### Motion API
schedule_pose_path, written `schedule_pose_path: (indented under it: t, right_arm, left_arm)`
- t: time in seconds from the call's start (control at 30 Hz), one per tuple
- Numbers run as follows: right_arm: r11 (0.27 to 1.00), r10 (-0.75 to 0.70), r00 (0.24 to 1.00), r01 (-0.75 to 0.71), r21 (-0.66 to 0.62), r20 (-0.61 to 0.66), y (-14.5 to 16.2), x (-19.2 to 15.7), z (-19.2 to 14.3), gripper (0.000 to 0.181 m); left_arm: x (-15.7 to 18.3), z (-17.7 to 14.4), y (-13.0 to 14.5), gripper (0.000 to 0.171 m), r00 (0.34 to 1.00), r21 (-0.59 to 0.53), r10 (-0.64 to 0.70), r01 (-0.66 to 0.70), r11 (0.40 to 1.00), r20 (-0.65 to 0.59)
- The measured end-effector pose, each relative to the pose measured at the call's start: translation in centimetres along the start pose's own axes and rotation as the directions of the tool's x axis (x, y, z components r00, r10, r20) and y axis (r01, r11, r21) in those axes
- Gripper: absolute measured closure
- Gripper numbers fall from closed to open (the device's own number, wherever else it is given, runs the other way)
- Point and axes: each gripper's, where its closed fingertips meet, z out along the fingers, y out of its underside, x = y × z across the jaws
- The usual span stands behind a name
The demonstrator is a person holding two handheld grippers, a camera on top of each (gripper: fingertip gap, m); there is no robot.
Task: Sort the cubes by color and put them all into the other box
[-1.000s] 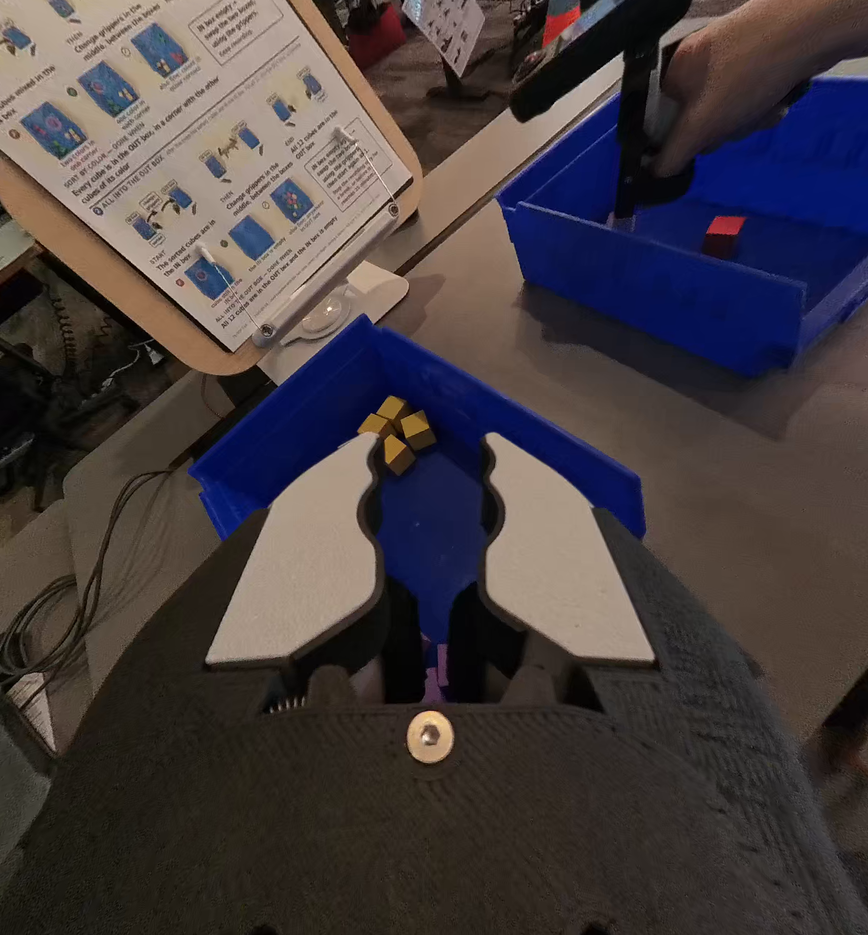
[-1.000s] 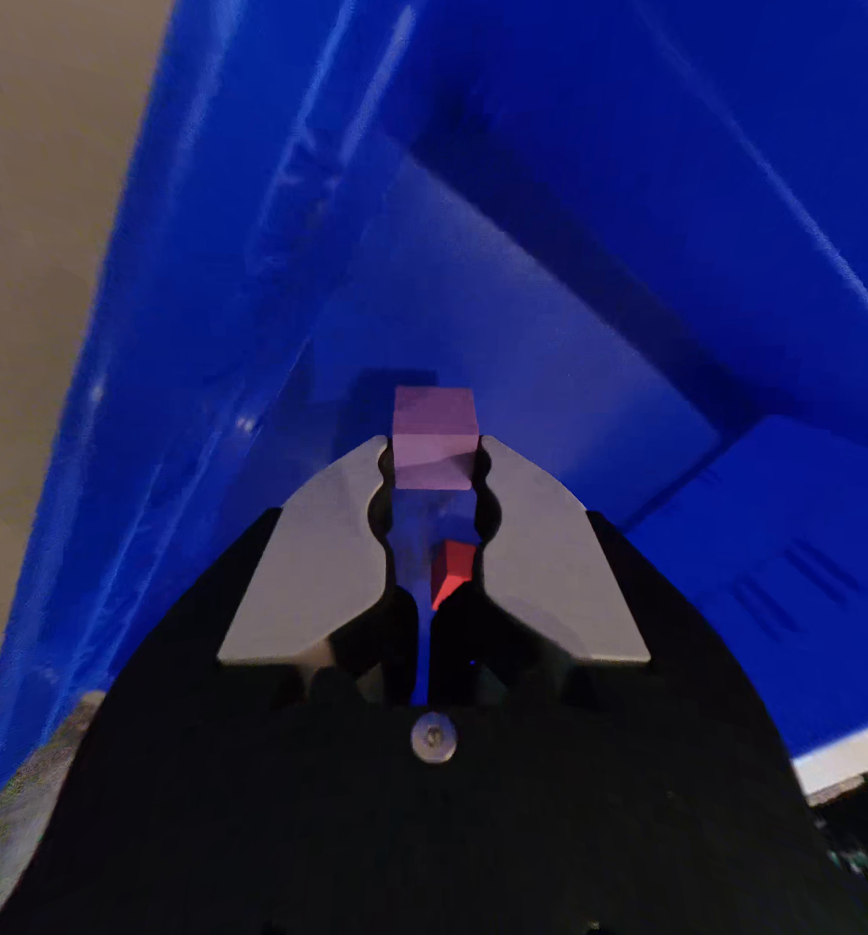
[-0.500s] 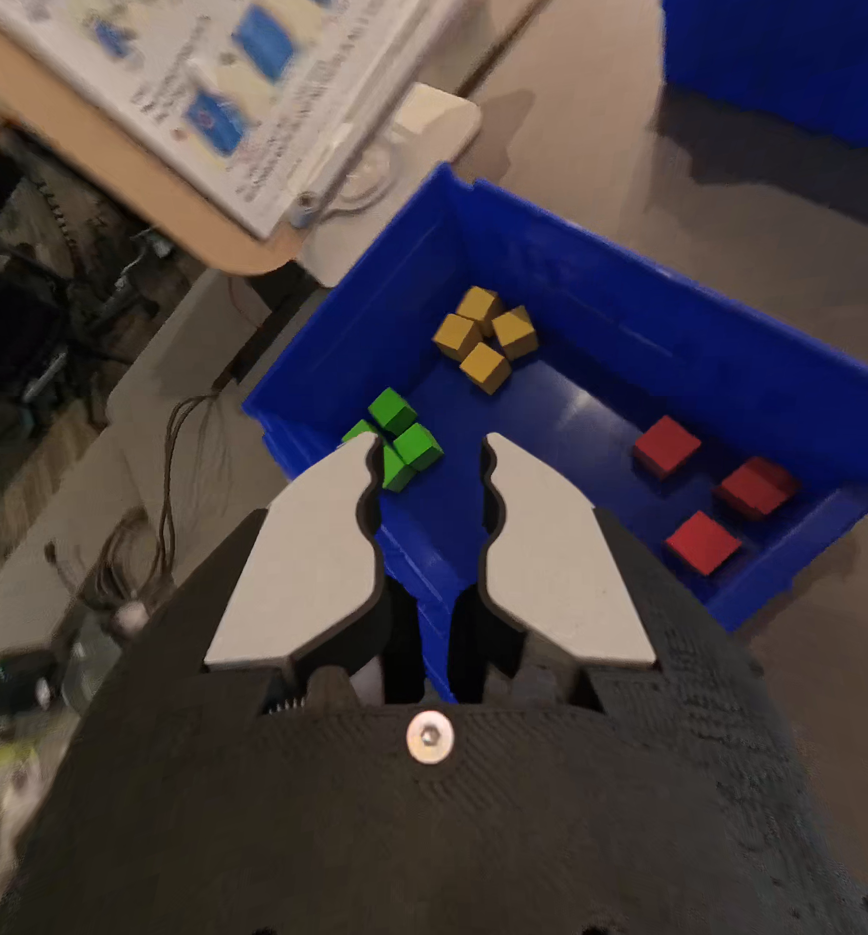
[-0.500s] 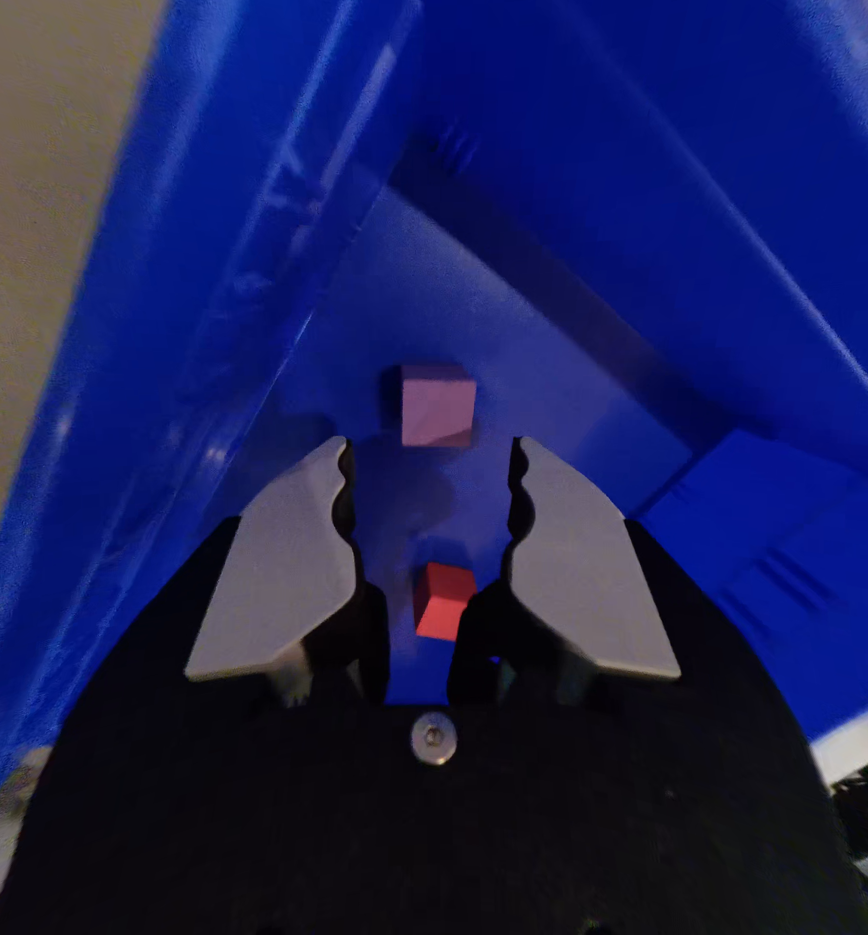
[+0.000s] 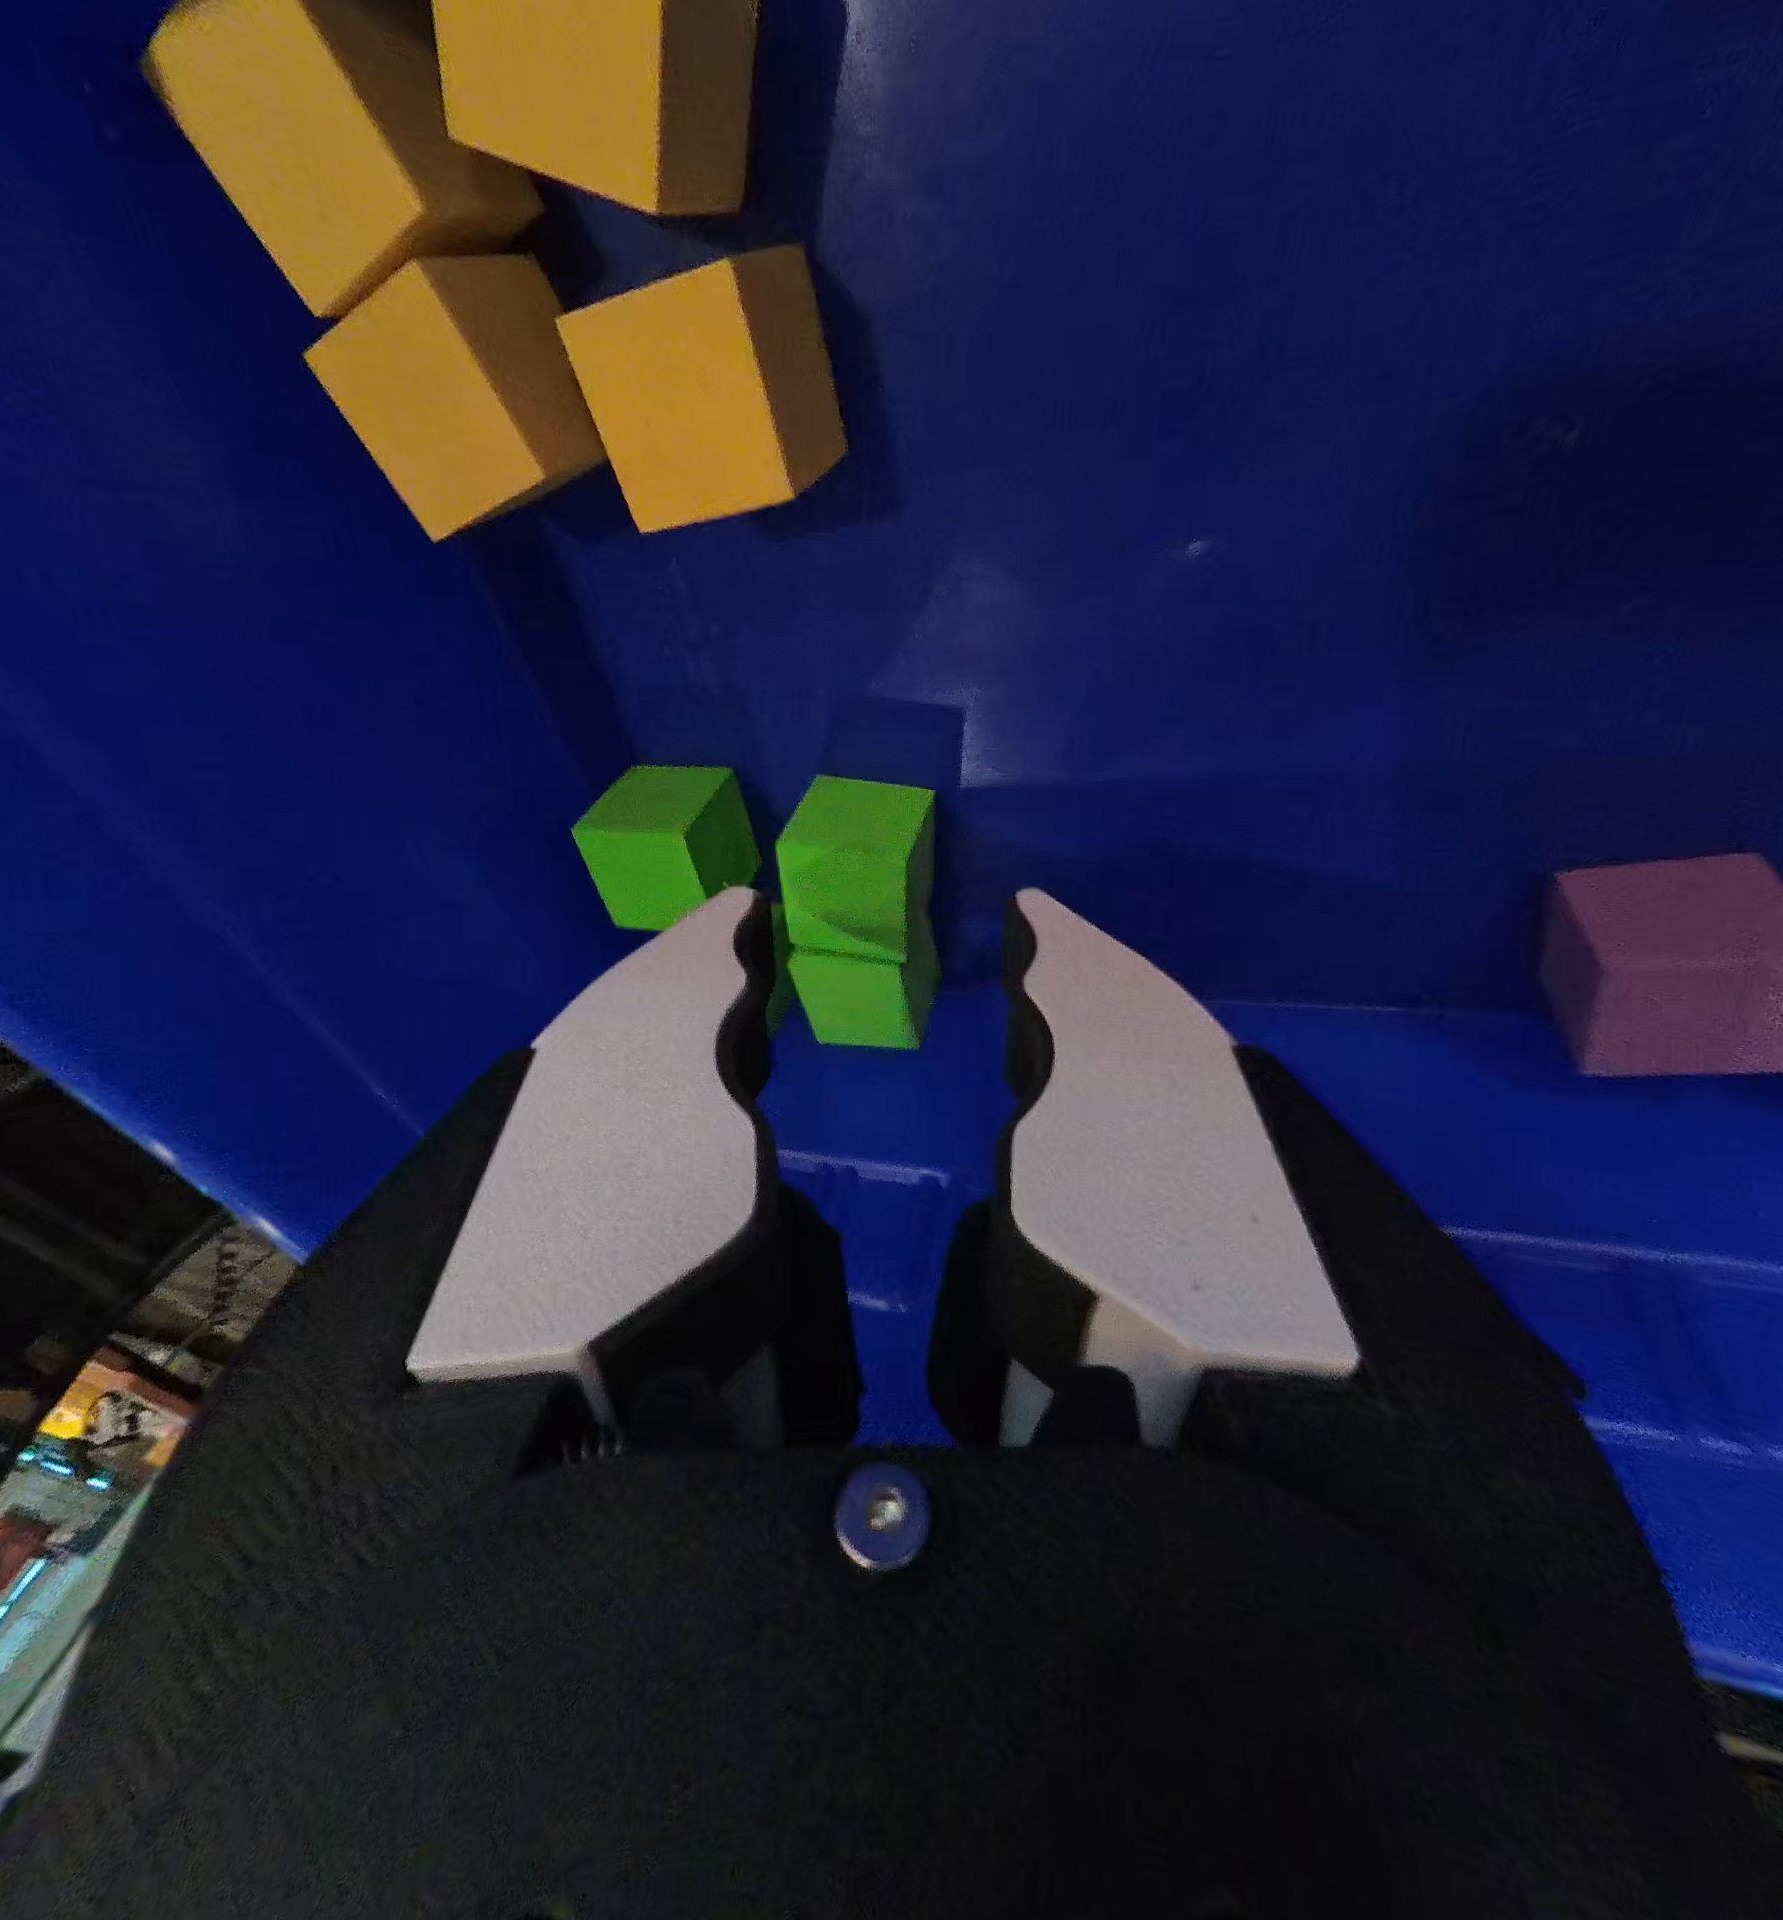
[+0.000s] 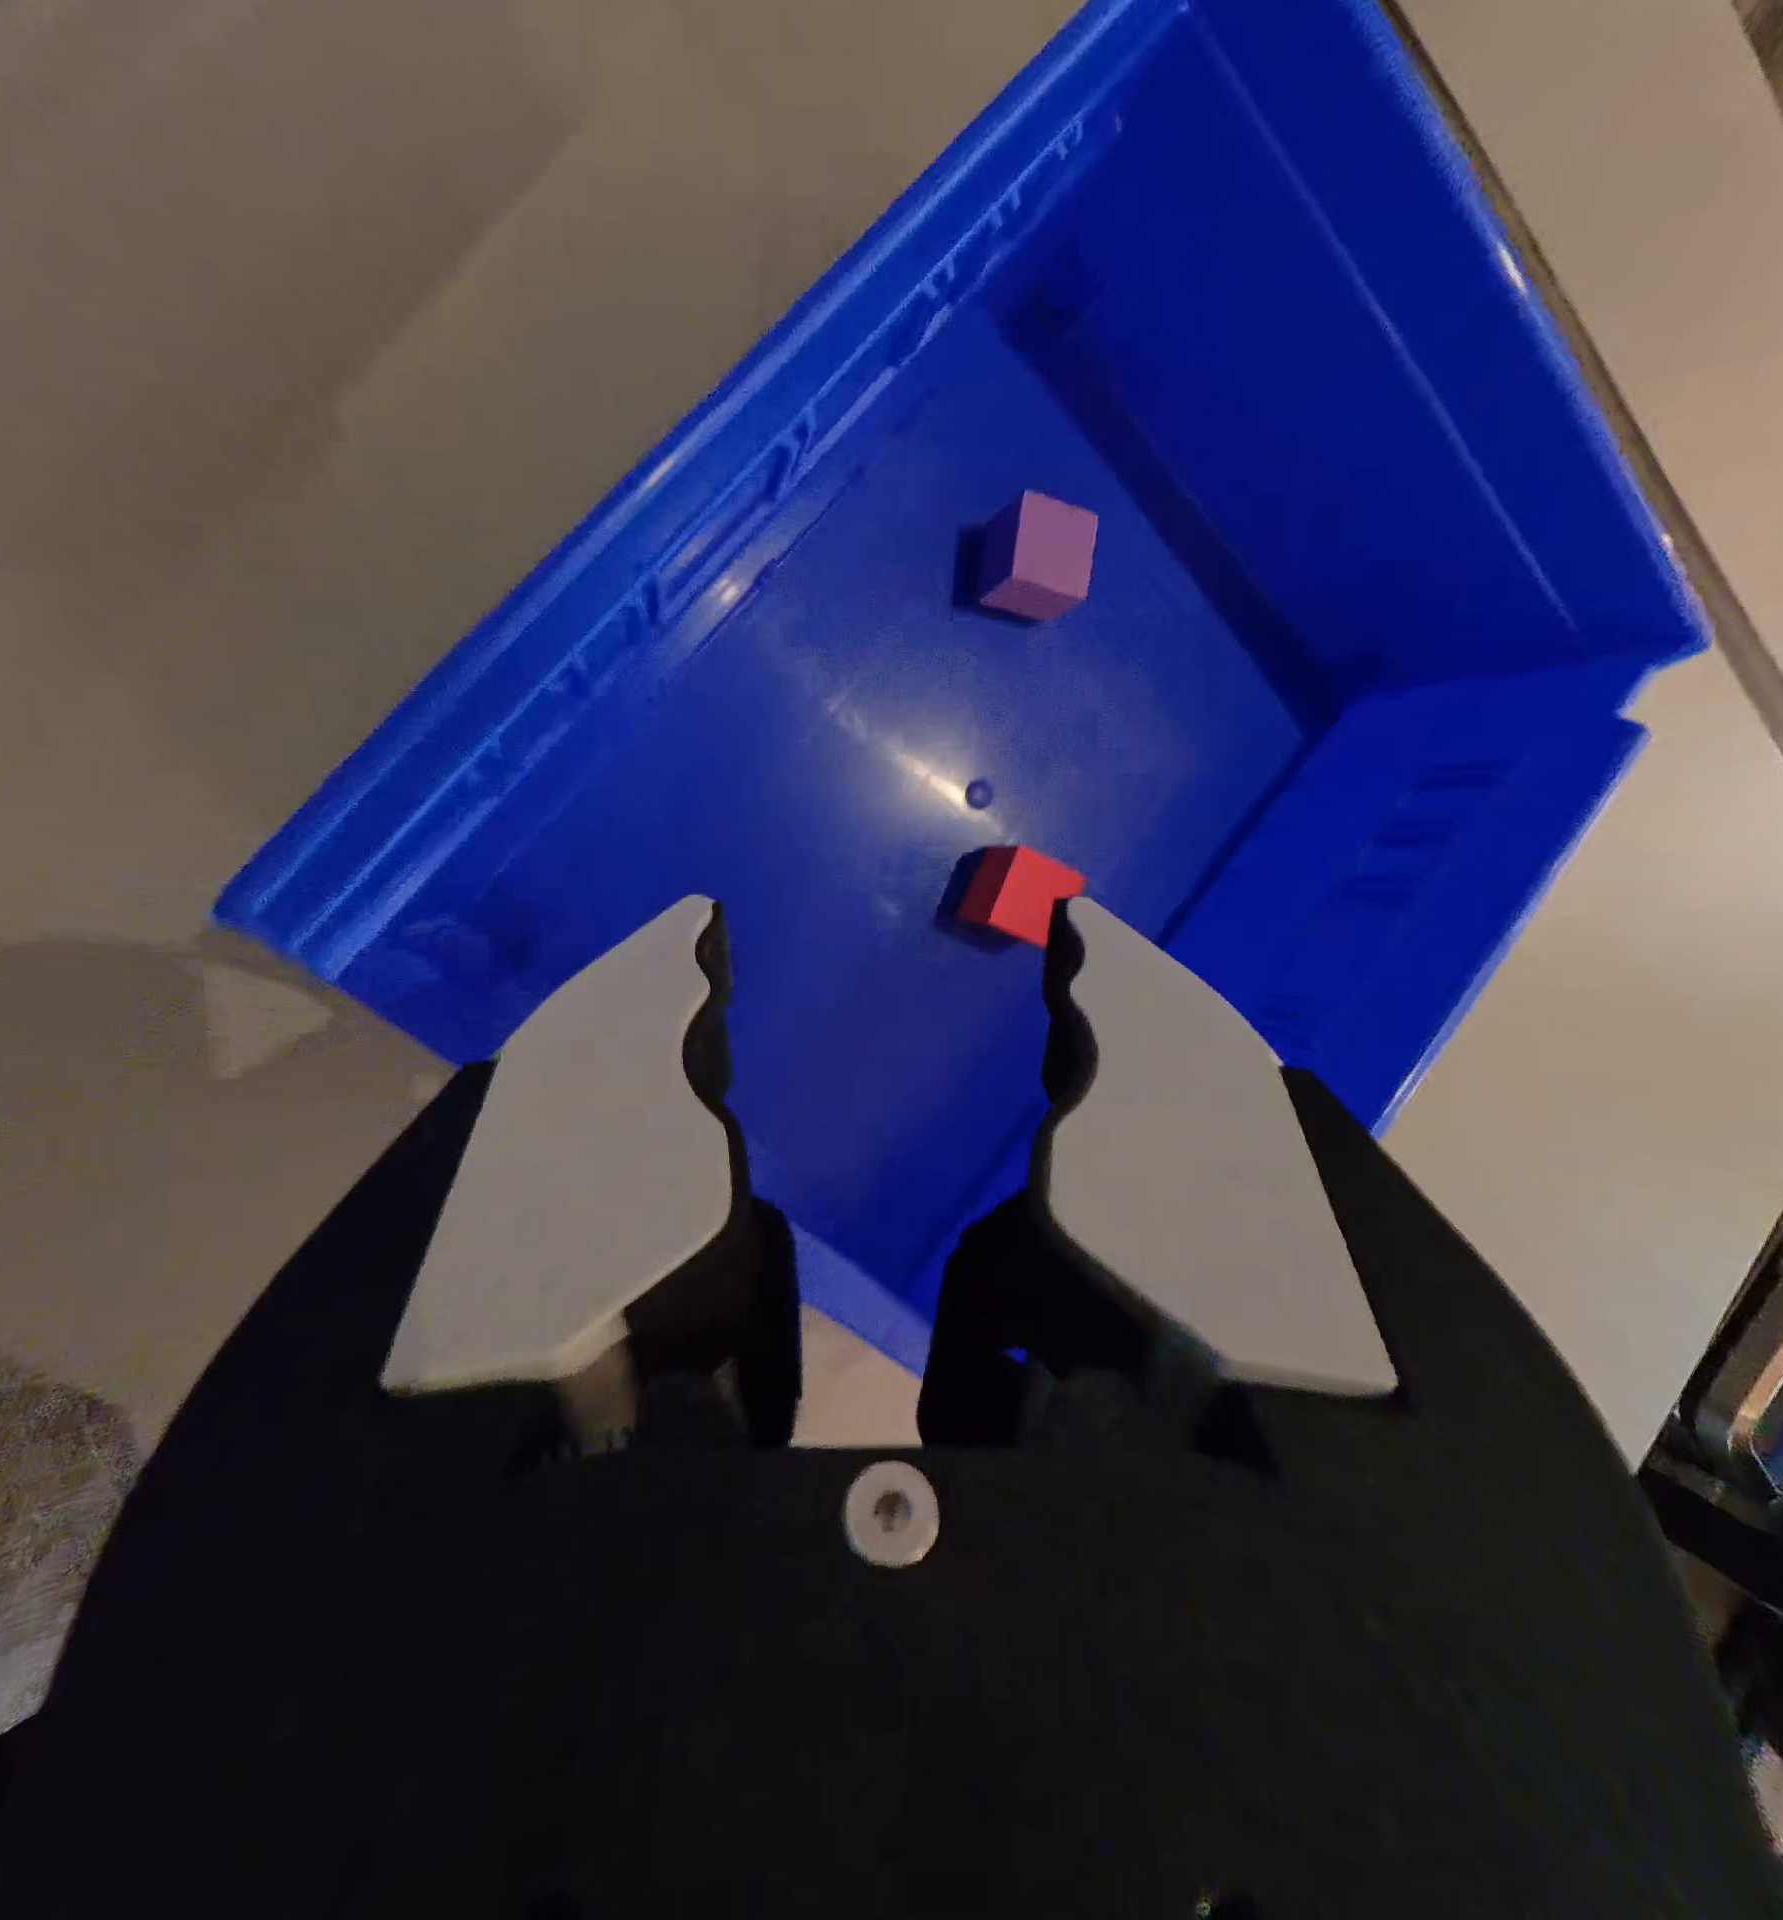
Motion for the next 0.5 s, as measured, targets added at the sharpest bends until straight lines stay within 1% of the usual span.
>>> schedule_pose_path:
  t: [0.13, 0.27, 0.3, 0.33, 0.43, 0.47, 0.5]
  right_arm:
    - [1.000, -0.017, 1.000, 0.017, 0.022, -0.013, 1.4, -1.3, -1.1, 0.123]
    - [0.998, -0.035, 0.999, 0.035, 0.047, -0.006, 1.8, -2.7, -1.9, 0.125]
    - [0.998, -0.041, 0.999, 0.042, 0.054, -0.006, 1.7, -3.0, -2.0, 0.125]
    - [0.997, -0.047, 0.999, 0.048, 0.065, -0.010, 1.6, -3.2, -2.2, 0.125]
    - [0.995, -0.055, 0.998, 0.056, 0.088, -0.008, 1.5, -4.0, -2.6, 0.126]
    - [0.993, -0.056, 0.998, 0.056, 0.107, -0.009, 1.2, -4.2, -2.8, 0.126]
    - [0.989, -0.060, 0.998, 0.060, 0.136, -0.007, 0.9, -4.5, -2.9, 0.127]
  left_arm:
    - [-0.2, 1.3, 0.3, 0.128, 0.999, -0.042, 0.022, -0.023, 0.999, -0.028]
    - [-0.4, 2.4, 0.5, 0.129, 0.998, -0.063, 0.023, -0.027, 0.998, -0.052]
    - [-0.3, 2.5, 0.5, 0.133, 0.998, -0.069, 0.017, -0.021, 0.997, -0.065]
    - [-0.4, 2.5, 0.5, 0.141, 0.998, -0.074, 0.010, -0.015, 0.997, -0.069]
    - [-0.3, 2.3, 0.9, 0.142, 0.997, -0.095, -0.010, 0.002, 0.995, -0.081]
    - [-0.3, 2.0, 0.8, 0.142, 0.996, -0.089, -0.029, 0.022, 0.996, -0.080]
    - [-0.2, 1.5, 0.5, 0.142, 0.995, -0.059, -0.055, 0.050, 0.997, -0.083]
